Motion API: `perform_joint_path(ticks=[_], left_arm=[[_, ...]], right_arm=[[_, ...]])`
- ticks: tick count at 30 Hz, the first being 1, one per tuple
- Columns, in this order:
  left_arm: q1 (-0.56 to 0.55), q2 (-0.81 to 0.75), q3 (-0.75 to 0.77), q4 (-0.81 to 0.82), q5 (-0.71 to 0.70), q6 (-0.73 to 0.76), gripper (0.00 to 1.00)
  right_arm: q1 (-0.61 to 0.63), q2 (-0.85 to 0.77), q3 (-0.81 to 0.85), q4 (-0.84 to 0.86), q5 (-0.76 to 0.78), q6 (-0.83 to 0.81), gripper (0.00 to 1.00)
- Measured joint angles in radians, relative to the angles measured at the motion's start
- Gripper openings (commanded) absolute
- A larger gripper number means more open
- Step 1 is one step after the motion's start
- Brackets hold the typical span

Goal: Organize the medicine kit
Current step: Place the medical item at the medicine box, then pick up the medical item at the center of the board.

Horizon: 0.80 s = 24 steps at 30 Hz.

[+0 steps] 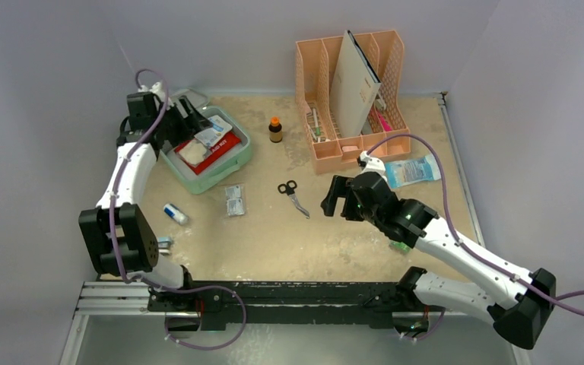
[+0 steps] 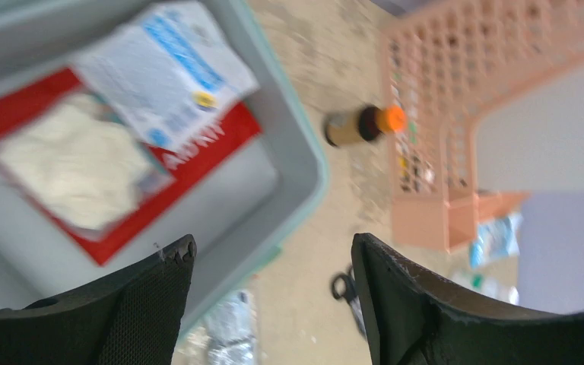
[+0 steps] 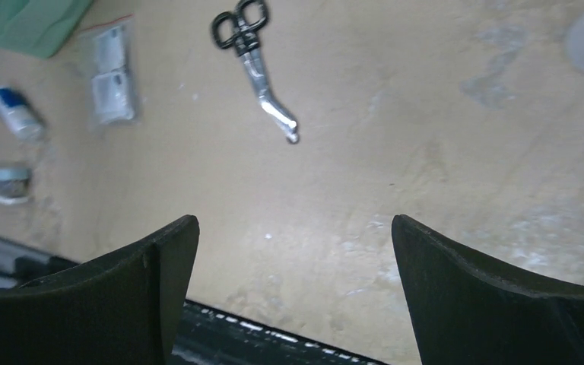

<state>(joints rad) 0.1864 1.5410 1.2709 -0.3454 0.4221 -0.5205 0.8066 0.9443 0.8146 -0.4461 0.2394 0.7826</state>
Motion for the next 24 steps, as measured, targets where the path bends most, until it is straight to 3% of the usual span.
perform_joint_path(ticks=[9, 17, 20, 24], left_arm=[[-0.205, -0.143, -0.034, -0.113, 0.144, 0.122, 0.79], [-0.278, -0.36, -0.208, -0.196, 0.212, 0.207, 0.79], [-0.278, -0.418, -0.288, -0.197, 0.206, 0.23, 0.8], [-0.278, -0.435, -0.342, -0.209, 0.198, 0.251, 0.8]], right_arm=[[-0.072, 0.096, 0.142, -0.152, 0.274, -0.095, 0.99], [-0.362, 0.118, 0.179, -0.189, 0.323, -0.177, 0.97], [-0.478, 0.158, 0.192, -0.172, 0.283, -0.203, 0.89], [-0.598, 0.256, 0.232, -0.133, 0.201, -0.251, 0.66]])
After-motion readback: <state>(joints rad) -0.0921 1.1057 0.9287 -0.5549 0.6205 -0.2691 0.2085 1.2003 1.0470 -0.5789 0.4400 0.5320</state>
